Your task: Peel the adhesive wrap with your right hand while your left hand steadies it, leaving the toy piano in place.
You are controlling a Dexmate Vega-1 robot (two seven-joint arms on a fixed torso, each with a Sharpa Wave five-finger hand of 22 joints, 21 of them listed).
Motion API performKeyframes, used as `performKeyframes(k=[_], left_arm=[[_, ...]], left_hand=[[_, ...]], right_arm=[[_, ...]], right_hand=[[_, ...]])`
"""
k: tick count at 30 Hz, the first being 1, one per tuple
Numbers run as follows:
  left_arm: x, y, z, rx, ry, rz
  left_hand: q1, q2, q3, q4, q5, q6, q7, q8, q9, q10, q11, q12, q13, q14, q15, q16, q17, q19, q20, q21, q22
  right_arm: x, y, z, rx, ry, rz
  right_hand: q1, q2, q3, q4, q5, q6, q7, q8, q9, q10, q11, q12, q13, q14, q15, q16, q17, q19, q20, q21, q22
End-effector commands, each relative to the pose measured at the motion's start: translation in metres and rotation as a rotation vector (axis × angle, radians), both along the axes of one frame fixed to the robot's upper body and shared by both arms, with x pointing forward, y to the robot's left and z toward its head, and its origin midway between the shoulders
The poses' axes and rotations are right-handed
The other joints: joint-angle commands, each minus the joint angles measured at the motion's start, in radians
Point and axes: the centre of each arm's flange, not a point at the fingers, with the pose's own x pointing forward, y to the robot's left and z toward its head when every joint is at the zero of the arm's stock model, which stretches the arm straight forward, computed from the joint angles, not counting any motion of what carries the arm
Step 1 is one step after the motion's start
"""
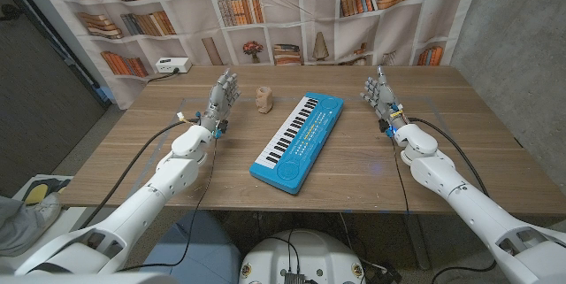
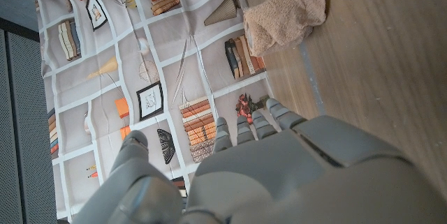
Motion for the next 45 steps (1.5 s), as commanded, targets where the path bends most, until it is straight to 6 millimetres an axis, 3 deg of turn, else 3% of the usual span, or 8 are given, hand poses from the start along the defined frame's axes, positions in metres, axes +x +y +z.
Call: performKeyframes(k=[1, 17, 20, 25, 27, 30, 35, 45], left_arm=[[0.003, -0.005, -0.002, 0.012, 0.011, 0.0], [-0.003, 0.001, 0.005, 0.011, -0.014, 0.017], [-0.002, 0.002, 0.006, 0.004, -0.019, 0.014], [-0.002, 0.003, 0.008, 0.046, -0.031, 0.051], [-0.001, 0.003, 0.009, 0.044, -0.031, 0.032], [0.0, 0.003, 0.013, 0.055, -0.041, 0.039], [0.001, 0.001, 0.022, 0.097, -0.063, 0.054], [-0.002, -0.002, 0.035, 0.143, -0.096, 0.057]], left_hand=[[0.012, 0.002, 0.007, 0.0, 0.005, 0.006, -0.009, 0.008, 0.001, 0.005, -0.008, 0.007, 0.002, 0.001, -0.008, 0.007, 0.003, 0.006, 0.002, 0.004, 0.004], [0.014, 0.002, 0.006, -0.002, 0.005, 0.01, -0.01, 0.008, 0.001, 0.01, -0.008, 0.008, 0.002, 0.005, -0.01, 0.008, 0.003, 0.007, 0.003, 0.005, 0.004], [0.015, 0.002, 0.006, -0.002, 0.005, 0.011, -0.009, 0.008, 0.001, 0.014, -0.006, 0.009, 0.002, 0.004, -0.012, 0.007, 0.003, 0.006, 0.002, 0.005, 0.004], [0.016, 0.003, 0.006, -0.002, 0.004, 0.009, -0.012, 0.007, 0.001, 0.009, -0.005, 0.007, 0.002, -0.003, -0.015, 0.005, 0.003, 0.001, -0.002, 0.003, 0.004], [0.017, 0.003, 0.006, -0.003, 0.004, 0.007, -0.015, 0.006, 0.001, 0.008, -0.003, 0.006, 0.001, -0.01, -0.019, 0.002, 0.002, -0.002, -0.005, 0.002, 0.004], [0.019, 0.005, 0.005, -0.004, 0.004, 0.037, 0.006, 0.016, 0.001, 0.024, -0.002, 0.011, 0.001, -0.019, -0.021, 0.001, 0.002, -0.008, -0.03, 0.001, 0.004], [0.023, 0.005, 0.004, -0.005, 0.004, 0.011, 0.012, 0.004, 0.0, 0.029, -0.002, 0.012, 0.001, -0.023, -0.027, 0.001, 0.002, -0.011, -0.049, 0.002, 0.003], [0.028, 0.005, 0.003, -0.007, 0.003, -0.019, 0.005, -0.006, -0.002, 0.03, -0.005, 0.011, 0.0, -0.022, -0.034, 0.003, 0.001, -0.013, -0.056, 0.002, 0.003]], right_arm=[[0.007, -0.001, -0.004, -0.002, 0.018, -0.005], [0.005, 0.002, -0.002, 0.016, 0.014, 0.005], [0.003, 0.002, 0.0, 0.018, 0.009, -0.006], [0.0, 0.001, 0.002, 0.012, -0.002, -0.009], [0.0, 0.001, 0.004, 0.003, 0.003, -0.007], [-0.002, 0.003, 0.005, -0.006, -0.006, -0.013], [-0.004, 0.004, 0.006, 0.001, -0.012, -0.013], [-0.01, 0.001, 0.008, 0.001, -0.031, -0.028]], right_hand=[[0.012, 0.005, -0.003, 0.001, 0.006, 0.002, 0.007, 0.004, 0.003, 0.003, 0.007, 0.006, 0.004, -0.009, 0.001, 0.005, 0.004, 0.006, -0.004, 0.005, 0.002], [0.018, 0.015, 0.0, 0.0, 0.006, 0.002, 0.004, 0.005, 0.003, 0.003, 0.007, 0.006, 0.004, -0.008, -0.003, 0.005, 0.003, 0.001, -0.005, 0.005, 0.003], [0.022, 0.017, 0.001, -0.002, 0.006, 0.003, 0.001, 0.005, 0.002, 0.004, 0.006, 0.006, 0.004, -0.006, -0.005, 0.006, 0.003, 0.004, -0.022, 0.007, 0.003], [0.024, 0.018, 0.001, -0.003, 0.005, 0.003, 0.0, 0.005, 0.002, 0.005, 0.005, 0.006, 0.004, -0.006, -0.009, 0.005, 0.003, 0.003, -0.026, 0.007, 0.003], [0.025, 0.018, 0.001, -0.003, 0.005, 0.002, -0.002, 0.005, 0.002, 0.003, 0.007, 0.005, 0.004, -0.009, -0.011, 0.004, 0.003, 0.001, -0.031, 0.006, 0.003], [0.025, 0.015, -0.003, -0.004, 0.003, -0.009, -0.006, 0.001, 0.002, -0.008, 0.004, 0.001, 0.004, -0.022, -0.016, -0.001, 0.002, -0.007, -0.06, 0.004, 0.002], [0.025, 0.014, -0.004, -0.004, 0.002, -0.012, -0.006, 0.0, 0.002, -0.01, 0.004, 0.001, 0.004, -0.024, -0.017, -0.001, 0.002, -0.008, -0.065, 0.004, 0.002], [0.027, 0.012, -0.007, -0.006, 0.001, -0.023, 0.002, -0.003, 0.001, -0.025, 0.008, -0.004, 0.003, -0.04, -0.014, -0.007, 0.001, -0.011, -0.074, 0.004, 0.001]])
